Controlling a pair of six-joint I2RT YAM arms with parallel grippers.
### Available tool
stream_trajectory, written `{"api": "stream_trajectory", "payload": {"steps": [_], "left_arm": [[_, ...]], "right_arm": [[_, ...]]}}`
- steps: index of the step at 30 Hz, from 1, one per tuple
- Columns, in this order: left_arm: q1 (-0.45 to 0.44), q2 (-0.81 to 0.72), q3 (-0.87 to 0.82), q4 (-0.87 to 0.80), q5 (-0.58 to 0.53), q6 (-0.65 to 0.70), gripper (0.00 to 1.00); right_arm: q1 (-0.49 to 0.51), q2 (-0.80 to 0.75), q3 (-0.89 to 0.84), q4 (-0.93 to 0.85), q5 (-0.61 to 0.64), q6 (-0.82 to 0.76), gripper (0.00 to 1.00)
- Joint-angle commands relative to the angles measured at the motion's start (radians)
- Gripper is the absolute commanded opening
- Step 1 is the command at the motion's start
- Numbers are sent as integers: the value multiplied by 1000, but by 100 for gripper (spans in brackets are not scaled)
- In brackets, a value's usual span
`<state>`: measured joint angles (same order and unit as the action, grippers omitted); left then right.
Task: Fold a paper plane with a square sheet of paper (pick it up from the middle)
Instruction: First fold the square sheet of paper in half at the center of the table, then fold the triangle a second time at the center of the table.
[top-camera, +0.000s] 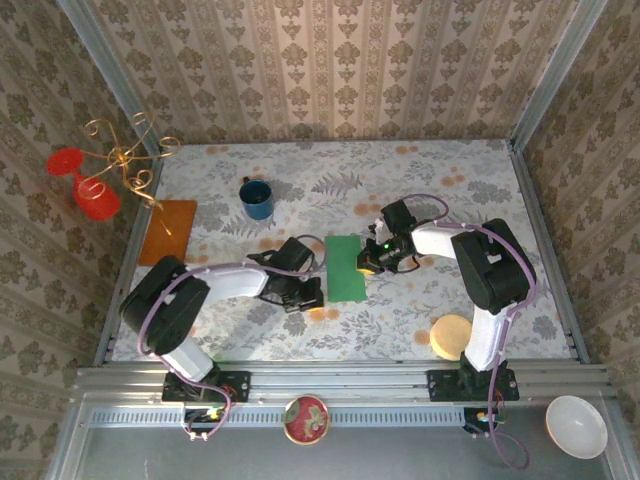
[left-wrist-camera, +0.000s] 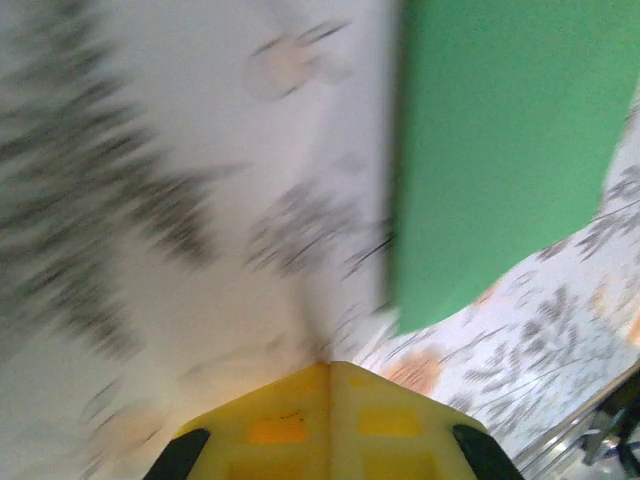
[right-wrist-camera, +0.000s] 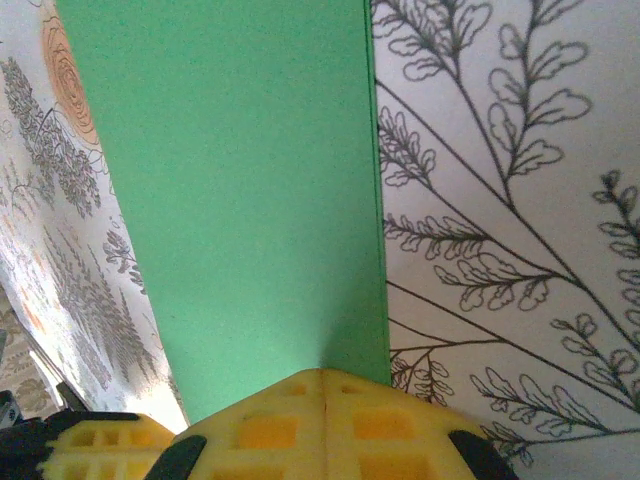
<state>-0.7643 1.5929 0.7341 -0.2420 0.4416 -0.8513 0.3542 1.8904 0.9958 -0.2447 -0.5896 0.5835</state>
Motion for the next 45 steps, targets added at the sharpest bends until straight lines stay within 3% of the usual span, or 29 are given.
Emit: {"api": "stream_trajectory", "payload": {"steps": [1, 7, 9, 13, 19, 25, 32, 37, 45], "left_arm": [[43, -86, -23, -115, -53, 37, 0], [99, -212, -10, -9, -63, 36, 0], [113, -211, -3, 69, -40, 21, 5], [116, -125, 76, 156, 13, 25, 11], [129, 25, 225, 137, -27, 36, 27], [140, 139, 299, 165, -6, -1, 36], [119, 228, 353, 155, -14, -54, 44], [104, 263, 358, 179, -37, -94, 45], [99, 304, 365, 200, -45, -116, 45]], "right_arm": [[1, 82, -46, -227, 258, 42, 4], [23, 54, -2, -196, 261, 98, 4], [26, 48, 6, -163, 261, 132, 4], [34, 59, 45, -107, 249, 165, 4], [34, 22, 105, -83, 167, 95, 4], [18, -110, 97, -74, 39, 52, 20], [-51, -301, -70, -31, 124, 115, 40], [-81, -358, -143, -11, 87, 140, 53], [-77, -363, -246, 97, 37, 195, 55]]}}
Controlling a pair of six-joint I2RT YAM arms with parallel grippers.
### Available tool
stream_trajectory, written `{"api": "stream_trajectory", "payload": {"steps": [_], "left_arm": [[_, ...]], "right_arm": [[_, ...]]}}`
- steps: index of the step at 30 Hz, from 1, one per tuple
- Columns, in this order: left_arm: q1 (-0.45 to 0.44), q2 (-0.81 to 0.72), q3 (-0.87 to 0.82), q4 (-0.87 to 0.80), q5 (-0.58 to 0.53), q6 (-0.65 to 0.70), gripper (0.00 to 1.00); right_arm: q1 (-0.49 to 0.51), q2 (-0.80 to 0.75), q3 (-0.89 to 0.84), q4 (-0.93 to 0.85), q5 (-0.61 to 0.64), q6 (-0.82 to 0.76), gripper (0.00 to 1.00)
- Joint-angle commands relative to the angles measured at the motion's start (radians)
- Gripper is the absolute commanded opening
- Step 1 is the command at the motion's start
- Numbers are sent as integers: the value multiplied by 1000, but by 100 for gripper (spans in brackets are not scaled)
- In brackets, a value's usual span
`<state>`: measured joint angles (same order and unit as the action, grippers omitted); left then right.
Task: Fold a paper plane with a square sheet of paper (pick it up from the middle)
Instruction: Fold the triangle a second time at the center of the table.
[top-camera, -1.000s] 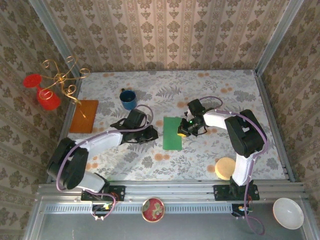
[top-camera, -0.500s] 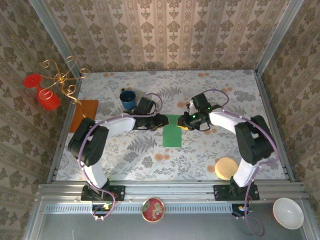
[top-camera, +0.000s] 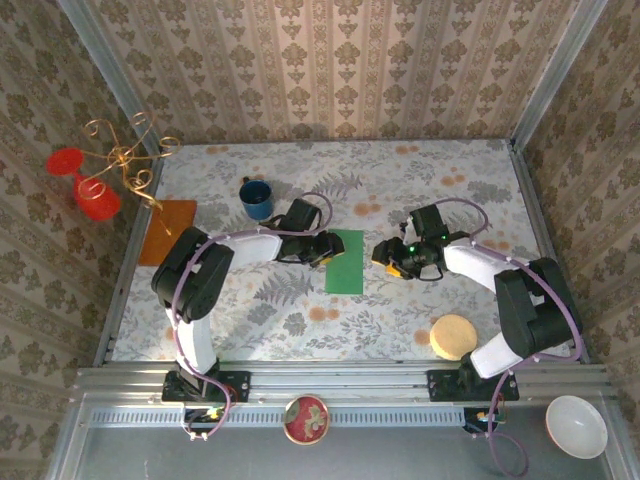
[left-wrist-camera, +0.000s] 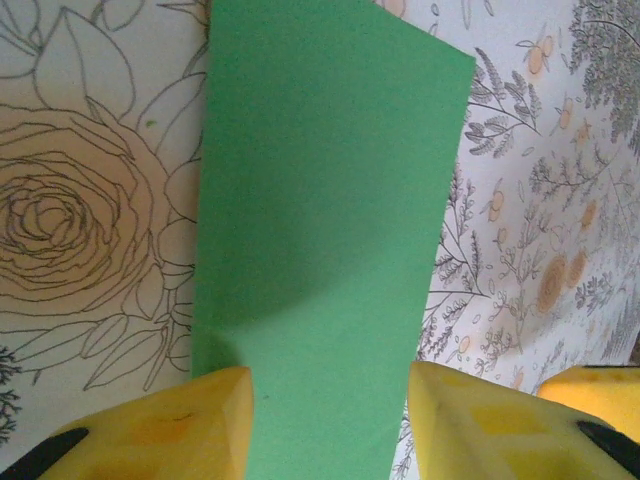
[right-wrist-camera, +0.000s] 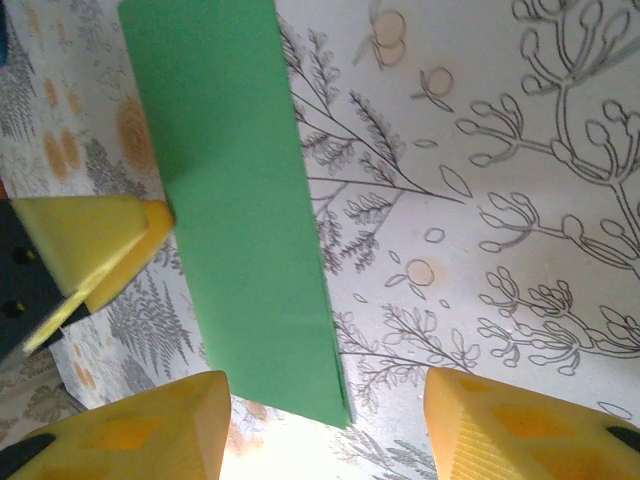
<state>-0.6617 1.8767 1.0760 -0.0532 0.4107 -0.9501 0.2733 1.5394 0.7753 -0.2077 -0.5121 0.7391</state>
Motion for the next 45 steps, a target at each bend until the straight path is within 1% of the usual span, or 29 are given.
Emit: {"api": "stream_trajectory", "payload": {"steps": [1, 6, 9, 12, 20, 24, 29, 34, 40, 45], "left_arm": [[-3, 26, 25, 0, -19, -15, 45], [-5, 48, 12, -32, -22, -45, 45], [-3, 48, -16, -59, -48, -82, 45], [2, 44, -47, -47, -47, -114, 45], [2, 40, -56, -59, -40, -96, 45], [5, 36, -51, -70, -36, -92, 45], [17, 21, -56, -77, -26, -83, 45], [25, 23, -37, -83, -3, -61, 45], [28, 20, 1, -106, 3, -35, 45], [28, 15, 26, -107, 27, -19, 45]], "right_arm": [[7, -6, -36, 76, -48, 50, 53], [36, -16, -75, 106, -59, 101, 49], [64, -44, -100, 105, -40, 124, 48], [94, -42, -114, 101, -24, 143, 48], [173, -7, -131, 197, -47, 235, 44], [178, 22, -140, 256, -72, 272, 40], [179, 46, -167, 324, -71, 310, 40], [178, 49, -180, 379, -54, 339, 33], [167, 22, -184, 373, -23, 352, 24], [165, 15, -183, 358, -31, 359, 11]]}}
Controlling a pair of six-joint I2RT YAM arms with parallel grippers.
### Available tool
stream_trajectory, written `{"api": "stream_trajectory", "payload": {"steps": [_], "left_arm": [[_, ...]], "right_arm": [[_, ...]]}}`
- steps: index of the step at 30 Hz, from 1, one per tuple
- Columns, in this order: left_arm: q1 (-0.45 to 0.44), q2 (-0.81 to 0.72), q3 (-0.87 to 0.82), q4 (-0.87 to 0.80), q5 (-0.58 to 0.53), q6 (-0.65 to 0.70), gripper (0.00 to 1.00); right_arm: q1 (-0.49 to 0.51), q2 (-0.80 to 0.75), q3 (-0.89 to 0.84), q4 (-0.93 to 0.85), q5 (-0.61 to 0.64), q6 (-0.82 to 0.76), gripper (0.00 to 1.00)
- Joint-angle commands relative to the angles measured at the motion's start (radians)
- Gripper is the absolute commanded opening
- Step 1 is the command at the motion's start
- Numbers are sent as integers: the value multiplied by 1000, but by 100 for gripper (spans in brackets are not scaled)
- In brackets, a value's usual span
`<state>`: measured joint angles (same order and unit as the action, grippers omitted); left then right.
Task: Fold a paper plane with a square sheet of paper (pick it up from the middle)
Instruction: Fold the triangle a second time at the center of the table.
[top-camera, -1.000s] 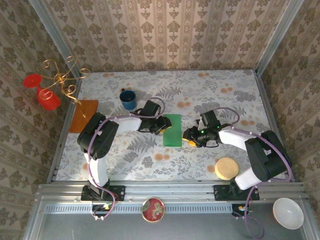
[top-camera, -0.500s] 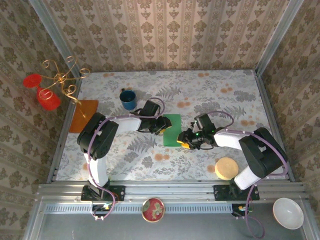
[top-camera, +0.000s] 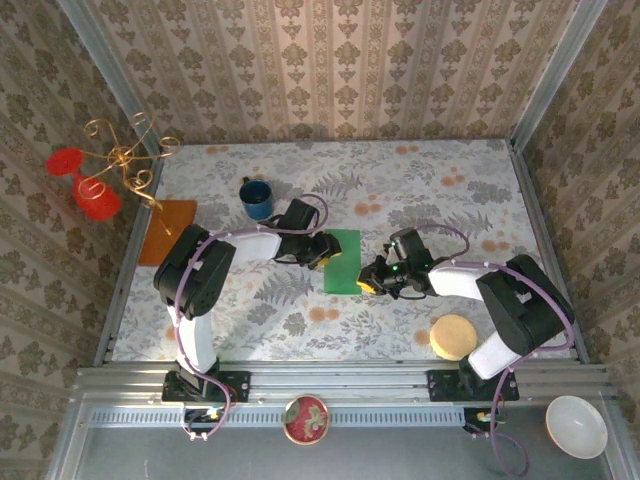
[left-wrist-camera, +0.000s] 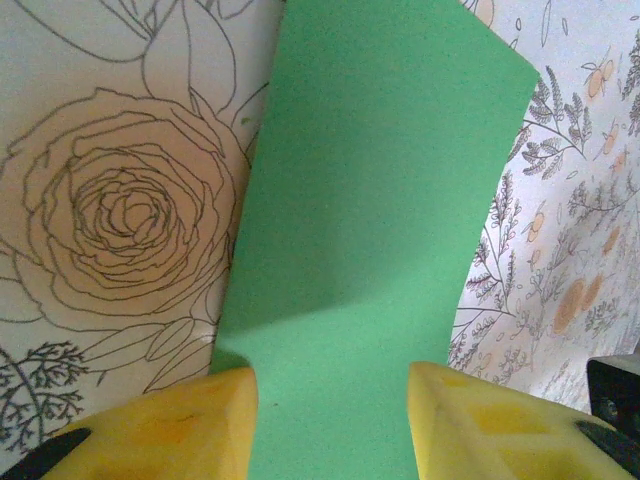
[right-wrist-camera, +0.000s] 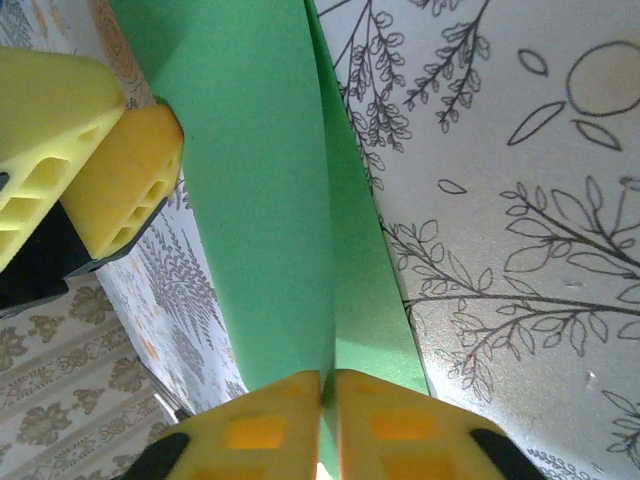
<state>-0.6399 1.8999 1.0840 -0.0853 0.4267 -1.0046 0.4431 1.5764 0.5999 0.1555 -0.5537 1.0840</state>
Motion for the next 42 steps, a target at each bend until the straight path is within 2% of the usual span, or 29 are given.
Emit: {"api": "stream_trajectory", "payload": {"steps": [1, 6, 15, 23, 34, 42], "left_arm": [[7, -14, 24, -76, 13, 41, 45], [16, -51, 49, -44, 21, 79, 45], [29, 23, 87, -29, 65, 122, 41], [26, 77, 102, -69, 68, 126, 37], [26, 85, 95, -83, 56, 124, 35], [27, 80, 88, -85, 47, 124, 32]], "right_arm": [[-4, -24, -9, -5, 8, 15, 9], [-6, -45, -6, -63, 6, -3, 0], [-13, -56, 28, -168, -13, -58, 0], [-12, -22, 91, -163, -49, -79, 0], [36, 116, 181, 14, -74, -24, 0], [60, 194, 201, 122, -23, 22, 0]]}}
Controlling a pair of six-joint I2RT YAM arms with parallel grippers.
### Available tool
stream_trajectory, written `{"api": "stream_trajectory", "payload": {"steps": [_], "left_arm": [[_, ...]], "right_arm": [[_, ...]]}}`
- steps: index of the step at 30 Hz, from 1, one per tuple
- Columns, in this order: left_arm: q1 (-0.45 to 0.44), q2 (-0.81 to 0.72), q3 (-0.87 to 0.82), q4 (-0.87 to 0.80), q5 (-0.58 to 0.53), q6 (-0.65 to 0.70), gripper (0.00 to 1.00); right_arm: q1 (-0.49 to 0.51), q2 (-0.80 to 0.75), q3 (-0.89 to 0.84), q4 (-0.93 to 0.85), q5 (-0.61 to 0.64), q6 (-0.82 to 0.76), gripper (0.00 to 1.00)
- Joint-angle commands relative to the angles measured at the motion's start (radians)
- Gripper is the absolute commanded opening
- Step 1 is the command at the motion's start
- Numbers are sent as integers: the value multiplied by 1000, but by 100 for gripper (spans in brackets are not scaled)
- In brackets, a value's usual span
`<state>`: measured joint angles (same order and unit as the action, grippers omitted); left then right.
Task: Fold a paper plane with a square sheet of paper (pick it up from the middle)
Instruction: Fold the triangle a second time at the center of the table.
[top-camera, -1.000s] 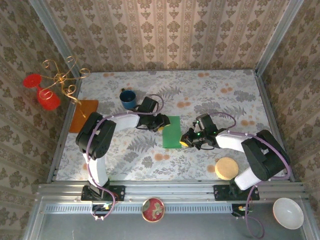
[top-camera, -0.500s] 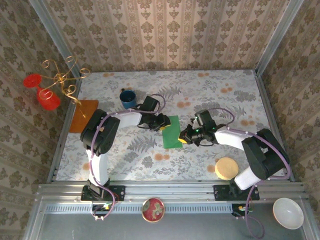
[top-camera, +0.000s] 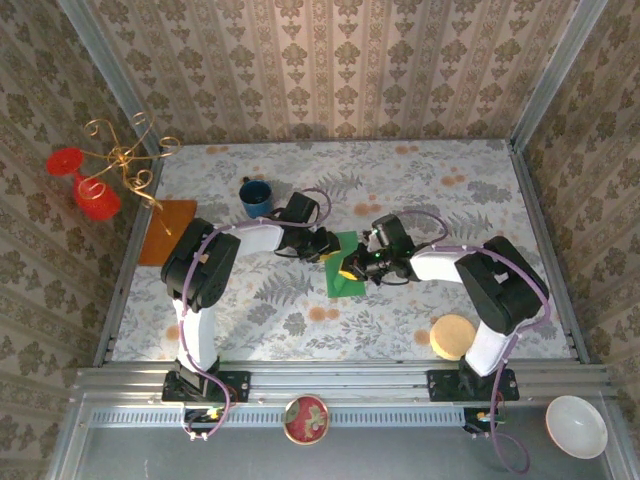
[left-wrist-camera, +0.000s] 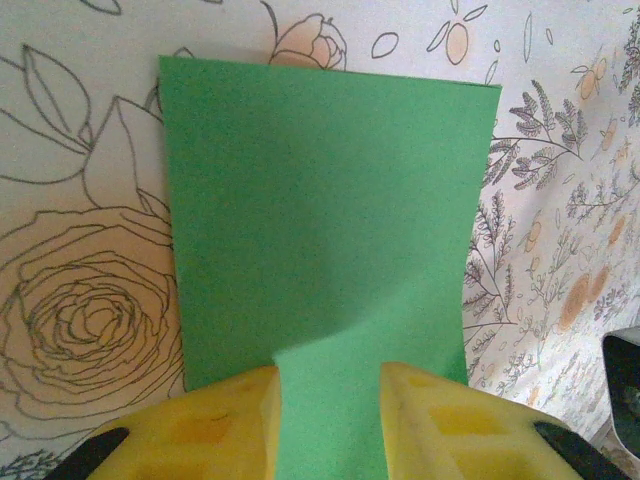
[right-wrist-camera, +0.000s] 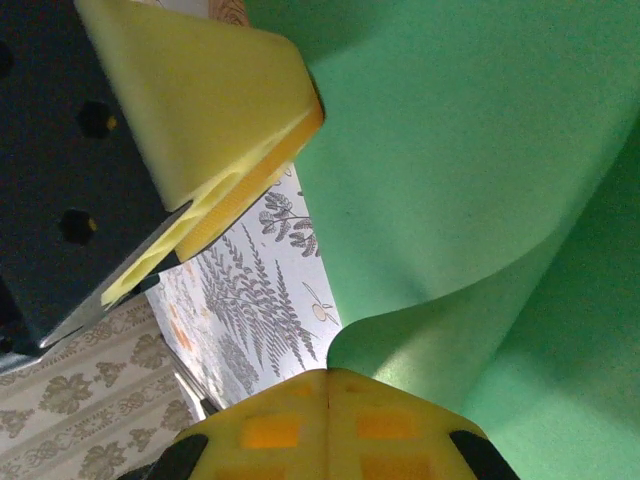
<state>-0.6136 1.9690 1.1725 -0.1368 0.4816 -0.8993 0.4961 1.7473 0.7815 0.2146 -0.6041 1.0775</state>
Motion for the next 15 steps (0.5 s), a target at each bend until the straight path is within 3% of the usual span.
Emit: {"api": "stream_trajectory", "payload": {"steps": [1, 15], "left_arm": [[0, 11, -1, -34, -9, 20, 32], [0, 3, -15, -34, -18, 19, 31]], "right_arm": [[9, 31, 21, 69, 35, 31, 0], [20, 60, 19, 85, 84, 55, 0]]}}
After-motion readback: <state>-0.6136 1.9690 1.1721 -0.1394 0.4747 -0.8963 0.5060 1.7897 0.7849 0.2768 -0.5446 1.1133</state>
